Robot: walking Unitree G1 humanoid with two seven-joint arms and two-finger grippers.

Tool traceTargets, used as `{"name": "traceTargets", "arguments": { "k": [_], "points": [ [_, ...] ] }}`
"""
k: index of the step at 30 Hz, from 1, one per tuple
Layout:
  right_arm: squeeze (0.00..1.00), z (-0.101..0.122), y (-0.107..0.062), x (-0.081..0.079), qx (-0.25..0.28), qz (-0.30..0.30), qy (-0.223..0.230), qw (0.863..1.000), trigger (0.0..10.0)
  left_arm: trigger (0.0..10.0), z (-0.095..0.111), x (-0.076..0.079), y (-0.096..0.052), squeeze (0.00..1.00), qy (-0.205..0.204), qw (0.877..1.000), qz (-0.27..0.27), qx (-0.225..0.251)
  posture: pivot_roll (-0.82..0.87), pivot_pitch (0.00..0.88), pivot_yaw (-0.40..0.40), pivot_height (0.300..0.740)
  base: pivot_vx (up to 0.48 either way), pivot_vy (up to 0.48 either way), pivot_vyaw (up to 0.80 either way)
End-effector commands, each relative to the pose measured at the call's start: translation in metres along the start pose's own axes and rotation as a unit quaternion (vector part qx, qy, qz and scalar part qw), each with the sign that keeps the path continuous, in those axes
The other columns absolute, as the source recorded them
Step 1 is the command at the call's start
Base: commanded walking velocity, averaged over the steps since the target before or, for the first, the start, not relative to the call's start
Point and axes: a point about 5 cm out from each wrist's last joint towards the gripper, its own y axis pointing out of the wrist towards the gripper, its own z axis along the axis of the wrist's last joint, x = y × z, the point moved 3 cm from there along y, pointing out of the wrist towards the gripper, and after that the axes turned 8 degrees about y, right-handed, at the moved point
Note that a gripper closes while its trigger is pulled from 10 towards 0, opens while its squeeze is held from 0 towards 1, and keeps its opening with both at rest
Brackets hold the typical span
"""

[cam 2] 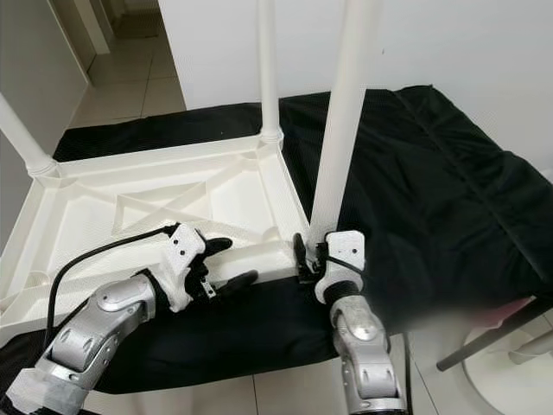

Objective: Building children table

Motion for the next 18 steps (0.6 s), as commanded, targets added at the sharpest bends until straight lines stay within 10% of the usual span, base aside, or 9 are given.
{"name": "traceTargets", "arguments": {
  "k": [1,18],
  "points": [
    [0.00,0.005,0.002,0.002,0.006,0.028,0.001,1.000,10.0,10.0,-0.001,-0.002,-0.004,0.00,0.003,1.000,0.009,-0.004,-0.13,0.040,0.077,0.740,0.000,0.000,0.00],
    [0.00,0.008,0.022,0.002,-0.028,0.218,-0.074,0.973,9.6,10.0,-0.005,0.026,-0.009,0.00,0.004,0.999,-0.036,-0.007,-0.10,0.053,0.068,0.740,0.000,0.000,0.00]
  ]
}}
